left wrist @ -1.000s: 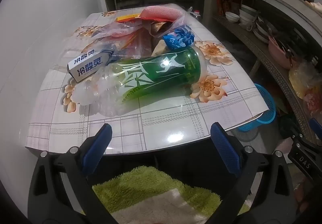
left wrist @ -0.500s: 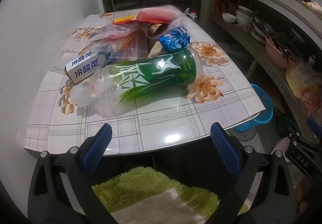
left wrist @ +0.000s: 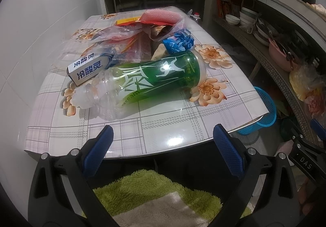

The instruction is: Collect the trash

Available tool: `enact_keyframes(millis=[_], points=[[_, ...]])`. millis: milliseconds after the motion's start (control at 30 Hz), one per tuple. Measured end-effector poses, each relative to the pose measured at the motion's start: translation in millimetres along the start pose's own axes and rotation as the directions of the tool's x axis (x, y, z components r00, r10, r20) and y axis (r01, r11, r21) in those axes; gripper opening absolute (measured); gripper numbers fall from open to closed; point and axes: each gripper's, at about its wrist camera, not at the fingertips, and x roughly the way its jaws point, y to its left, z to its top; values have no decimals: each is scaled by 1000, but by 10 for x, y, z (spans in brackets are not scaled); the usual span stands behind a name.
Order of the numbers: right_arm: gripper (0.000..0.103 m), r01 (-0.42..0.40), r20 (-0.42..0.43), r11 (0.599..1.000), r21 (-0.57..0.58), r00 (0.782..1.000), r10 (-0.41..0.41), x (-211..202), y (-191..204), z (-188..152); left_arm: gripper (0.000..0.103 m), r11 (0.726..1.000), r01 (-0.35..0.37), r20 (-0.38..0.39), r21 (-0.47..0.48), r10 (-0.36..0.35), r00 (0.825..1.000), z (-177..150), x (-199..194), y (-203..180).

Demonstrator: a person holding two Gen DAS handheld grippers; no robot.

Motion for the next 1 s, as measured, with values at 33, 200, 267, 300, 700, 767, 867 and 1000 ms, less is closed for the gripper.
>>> enact_keyframes(millis=[33, 200, 267, 300, 700, 767, 867, 1000], points=[[97, 0, 0, 1000, 0, 1000, 0, -12, -13, -5, 94, 1000, 0, -1, 1, 0, 1000, -3, 2, -2], [97, -3, 3, 1000, 1, 1000, 3, -30, -21, -10, 94, 1000, 1, 1, -2, -1, 1000, 11, -8, 23], [97, -3, 2, 1000, 1, 1000, 3, -30, -24, -12, 94, 1000, 2, 0, -1, -2, 1000, 5, -4, 23], [97, -4, 3, 1000, 1, 1000, 4, -31, -24, -11, 94, 1000, 2, 0, -1, -2, 1000, 5, -3, 23], [97, -6, 3, 1000, 1, 1000, 6, -37, -7, 2, 94, 1000, 1, -2, -3, -1, 1000, 19, -9, 49], [97, -7, 1, 1000, 2, 1000, 7, -32, -5, 3, 94, 1000, 2, -2, -2, -2, 1000, 12, -1, 43], [97, -6, 2, 1000, 2, 1000, 6, -36, 1, -3, 94, 1000, 0, -3, -8, 0, 1000, 9, 7, 75], [97, -7, 0, 1000, 2, 1000, 7, -34, 0, -3, 94, 1000, -1, -4, -9, 1, 1000, 2, 14, 82]])
